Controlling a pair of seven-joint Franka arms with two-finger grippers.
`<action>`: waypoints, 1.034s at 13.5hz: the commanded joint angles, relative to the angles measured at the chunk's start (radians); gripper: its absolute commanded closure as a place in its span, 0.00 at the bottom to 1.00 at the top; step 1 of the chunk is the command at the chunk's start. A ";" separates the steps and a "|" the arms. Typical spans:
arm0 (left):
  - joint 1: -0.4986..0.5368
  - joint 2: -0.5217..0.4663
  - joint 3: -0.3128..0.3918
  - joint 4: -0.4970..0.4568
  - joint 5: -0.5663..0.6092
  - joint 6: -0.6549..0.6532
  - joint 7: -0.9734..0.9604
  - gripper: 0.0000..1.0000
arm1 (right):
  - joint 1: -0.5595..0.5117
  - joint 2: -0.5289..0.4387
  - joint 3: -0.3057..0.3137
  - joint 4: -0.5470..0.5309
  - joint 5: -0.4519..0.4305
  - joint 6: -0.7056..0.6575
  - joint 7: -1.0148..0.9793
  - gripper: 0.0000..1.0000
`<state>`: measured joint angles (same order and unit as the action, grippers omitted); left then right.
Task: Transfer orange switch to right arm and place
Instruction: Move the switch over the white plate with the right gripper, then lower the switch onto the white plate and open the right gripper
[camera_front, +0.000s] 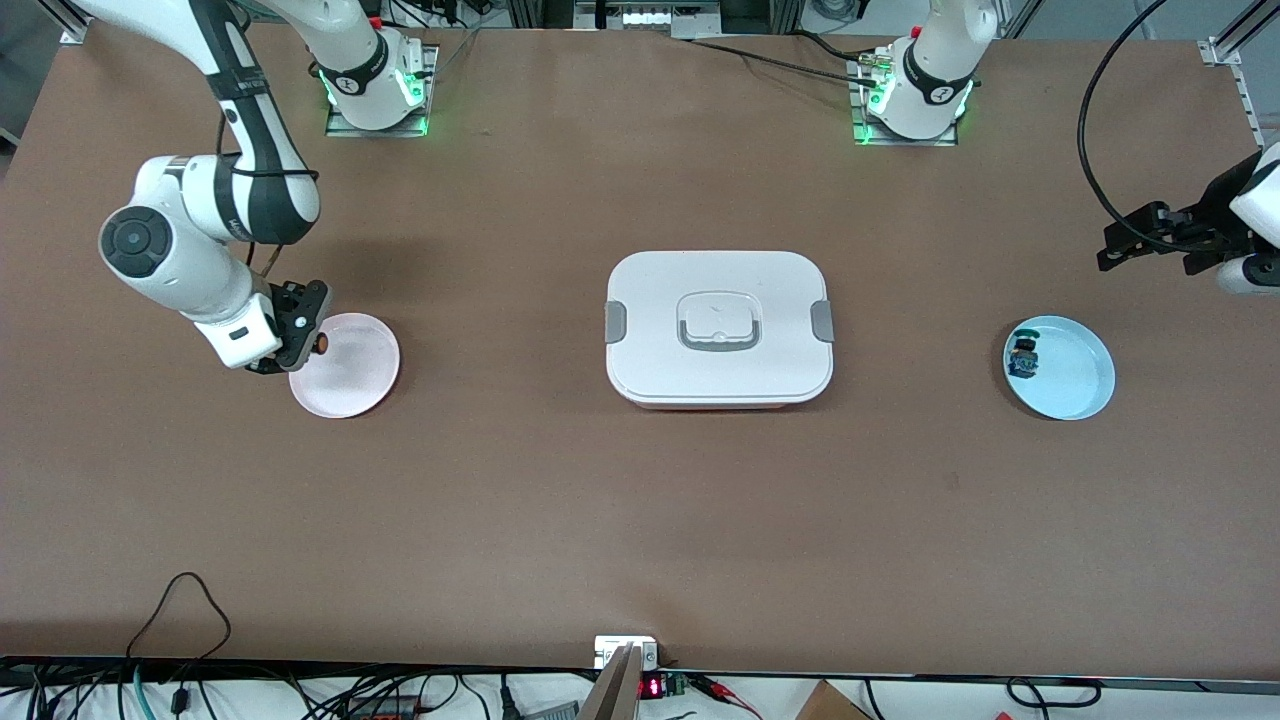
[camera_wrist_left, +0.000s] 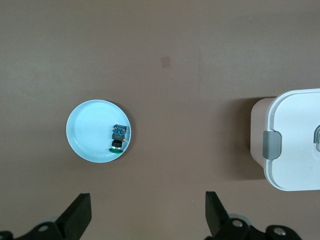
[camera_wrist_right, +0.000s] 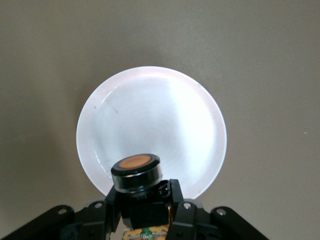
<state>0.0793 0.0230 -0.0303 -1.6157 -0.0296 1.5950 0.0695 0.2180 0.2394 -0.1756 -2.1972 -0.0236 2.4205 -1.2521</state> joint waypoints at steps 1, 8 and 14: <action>-0.012 0.017 0.001 0.020 0.033 0.009 -0.011 0.00 | -0.012 0.015 0.008 -0.026 0.004 0.051 -0.015 1.00; 0.005 0.035 0.015 0.059 0.025 0.008 0.032 0.00 | -0.006 0.099 0.018 -0.035 0.004 0.153 -0.056 1.00; -0.016 0.037 -0.028 0.082 0.017 0.006 0.027 0.00 | -0.005 0.138 0.033 -0.049 0.005 0.196 -0.056 1.00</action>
<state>0.0717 0.0391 -0.0439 -1.5812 -0.0269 1.6108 0.0867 0.2194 0.3801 -0.1491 -2.2269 -0.0233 2.5935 -1.2868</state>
